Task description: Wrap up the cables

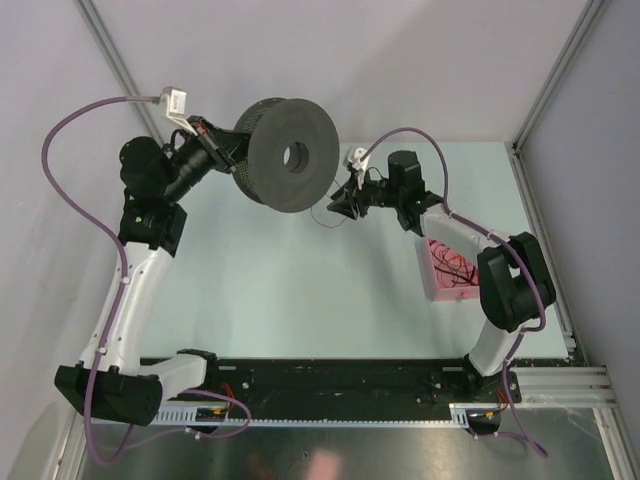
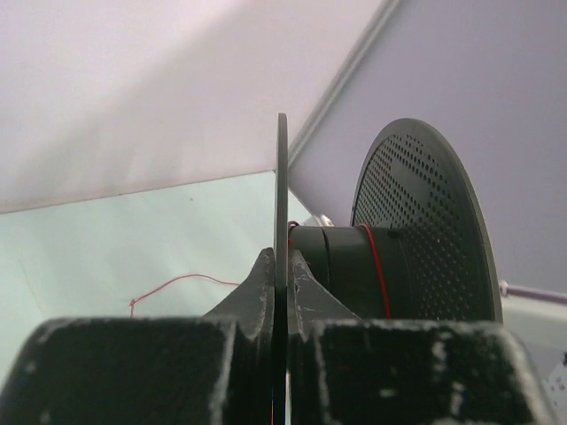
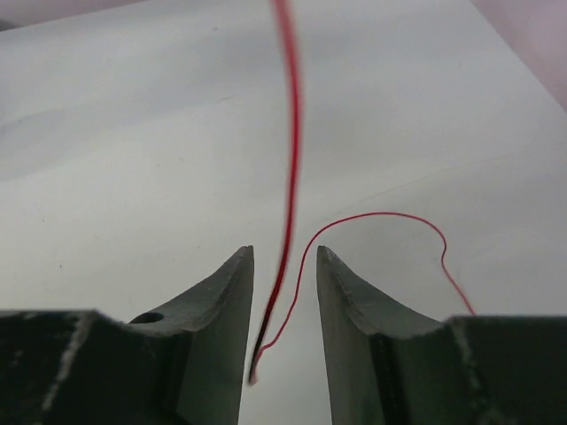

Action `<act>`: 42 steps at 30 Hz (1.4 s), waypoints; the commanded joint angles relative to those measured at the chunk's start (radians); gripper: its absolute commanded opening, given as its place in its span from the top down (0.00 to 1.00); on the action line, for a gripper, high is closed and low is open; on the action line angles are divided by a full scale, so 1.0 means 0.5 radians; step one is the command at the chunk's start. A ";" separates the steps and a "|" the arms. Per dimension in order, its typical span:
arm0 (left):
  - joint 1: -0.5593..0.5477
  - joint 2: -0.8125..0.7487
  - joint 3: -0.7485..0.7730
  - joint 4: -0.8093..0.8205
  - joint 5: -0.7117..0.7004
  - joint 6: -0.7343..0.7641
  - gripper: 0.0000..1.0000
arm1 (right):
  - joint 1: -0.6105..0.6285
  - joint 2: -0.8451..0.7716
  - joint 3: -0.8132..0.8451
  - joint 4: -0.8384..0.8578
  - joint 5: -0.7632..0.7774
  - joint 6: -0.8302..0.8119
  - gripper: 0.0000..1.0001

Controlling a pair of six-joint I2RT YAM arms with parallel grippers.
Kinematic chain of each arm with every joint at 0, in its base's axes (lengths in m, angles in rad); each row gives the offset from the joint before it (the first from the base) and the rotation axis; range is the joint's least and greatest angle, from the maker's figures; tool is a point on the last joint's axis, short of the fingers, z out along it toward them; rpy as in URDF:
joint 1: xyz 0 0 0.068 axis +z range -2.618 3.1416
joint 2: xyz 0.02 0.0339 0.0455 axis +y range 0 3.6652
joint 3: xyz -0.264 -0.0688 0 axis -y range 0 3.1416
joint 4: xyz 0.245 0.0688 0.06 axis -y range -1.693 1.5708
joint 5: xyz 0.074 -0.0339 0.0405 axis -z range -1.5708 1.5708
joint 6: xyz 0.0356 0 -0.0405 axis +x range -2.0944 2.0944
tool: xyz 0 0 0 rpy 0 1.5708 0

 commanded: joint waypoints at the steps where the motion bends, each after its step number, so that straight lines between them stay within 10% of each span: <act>1: 0.061 -0.034 0.114 0.150 -0.290 -0.165 1.00 | 0.003 0.021 -0.087 0.040 0.019 -0.124 0.65; 7: 0.045 0.009 0.133 -0.189 -0.868 -0.284 1.00 | 0.118 -0.078 -0.190 -0.083 0.066 -0.330 0.97; 20: -0.553 0.347 0.217 -0.636 -2.044 0.295 1.00 | 0.685 -0.558 -0.187 -0.493 0.541 -1.408 1.00; 30: -0.730 0.331 -0.145 -0.614 -1.813 0.627 1.00 | 0.717 -0.615 -0.183 -0.296 1.115 -2.003 1.00; 42: -0.772 0.134 -0.415 -0.527 -1.259 0.987 1.00 | 0.554 -0.422 -0.076 0.589 1.276 -1.462 0.91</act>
